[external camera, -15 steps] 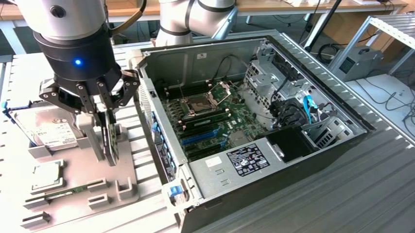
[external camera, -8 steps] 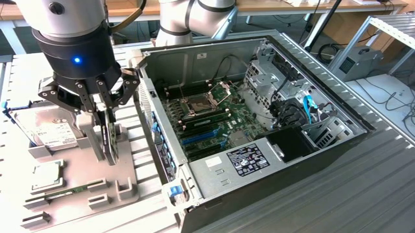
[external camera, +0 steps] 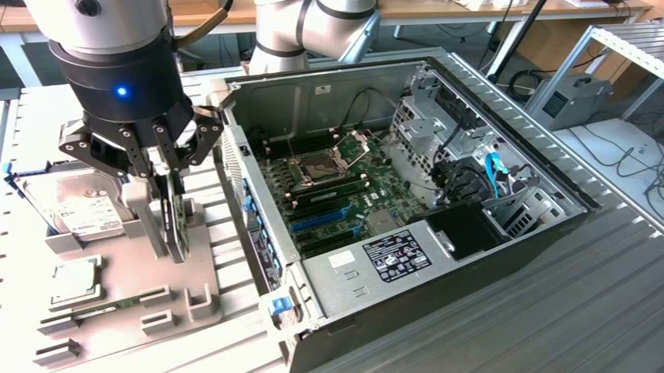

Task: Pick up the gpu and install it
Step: 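Pick up the gpu and move the gpu toward the slot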

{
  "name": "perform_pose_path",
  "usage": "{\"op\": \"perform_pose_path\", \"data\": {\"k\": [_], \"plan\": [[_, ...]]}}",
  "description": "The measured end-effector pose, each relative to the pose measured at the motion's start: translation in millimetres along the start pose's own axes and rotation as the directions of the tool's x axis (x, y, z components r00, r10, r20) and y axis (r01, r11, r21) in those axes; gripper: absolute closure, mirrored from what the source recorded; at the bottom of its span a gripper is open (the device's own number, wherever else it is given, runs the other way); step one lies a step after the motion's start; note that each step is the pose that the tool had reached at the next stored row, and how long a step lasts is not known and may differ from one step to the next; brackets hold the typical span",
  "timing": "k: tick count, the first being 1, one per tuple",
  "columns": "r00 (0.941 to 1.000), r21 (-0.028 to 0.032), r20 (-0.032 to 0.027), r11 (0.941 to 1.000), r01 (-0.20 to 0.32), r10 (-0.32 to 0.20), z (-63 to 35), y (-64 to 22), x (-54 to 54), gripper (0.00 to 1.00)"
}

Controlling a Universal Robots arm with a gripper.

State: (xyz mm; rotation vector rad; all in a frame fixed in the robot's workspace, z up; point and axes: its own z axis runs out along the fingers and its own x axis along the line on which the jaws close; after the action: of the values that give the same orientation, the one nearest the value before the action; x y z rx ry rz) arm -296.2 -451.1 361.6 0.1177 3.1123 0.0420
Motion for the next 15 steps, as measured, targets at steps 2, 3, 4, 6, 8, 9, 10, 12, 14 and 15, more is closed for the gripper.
{"op": "perform_pose_path", "data": {"k": [2,3,4,6,8,9,10,12,14,15], "plan": [[1.0000,0.0000,0.0000,1.0000,0.000,0.000,-1.6,0.0,-0.1,0.74],[1.0000,0.0000,0.0000,1.0000,0.000,0.000,-2.4,0.1,-0.1,0.74],[1.0000,0.0000,0.0000,1.0000,0.000,0.000,-2.8,0.1,-0.1,0.74],[1.0000,0.0000,0.0000,1.0000,0.000,0.000,-3.7,0.1,-0.1,0.74],[1.0000,0.0000,0.0000,1.0000,0.000,0.000,-4.5,0.1,-0.1,0.74],[1.0000,0.0000,0.0000,1.0000,0.000,0.000,-4.9,0.2,-0.1,0.74],[1.0000,0.0000,0.0000,1.0000,0.000,0.000,-5.4,0.2,-0.2,0.74],[1.0000,0.0000,0.0000,1.0000,0.000,0.000,-6.1,0.2,-0.2,0.74],[1.0000,0.0000,0.0000,1.0000,0.000,0.000,-6.8,0.2,-0.2,0.74],[1.0000,0.0000,0.0000,1.0000,0.000,0.000,-7.2,0.2,-0.2,0.74]]}}
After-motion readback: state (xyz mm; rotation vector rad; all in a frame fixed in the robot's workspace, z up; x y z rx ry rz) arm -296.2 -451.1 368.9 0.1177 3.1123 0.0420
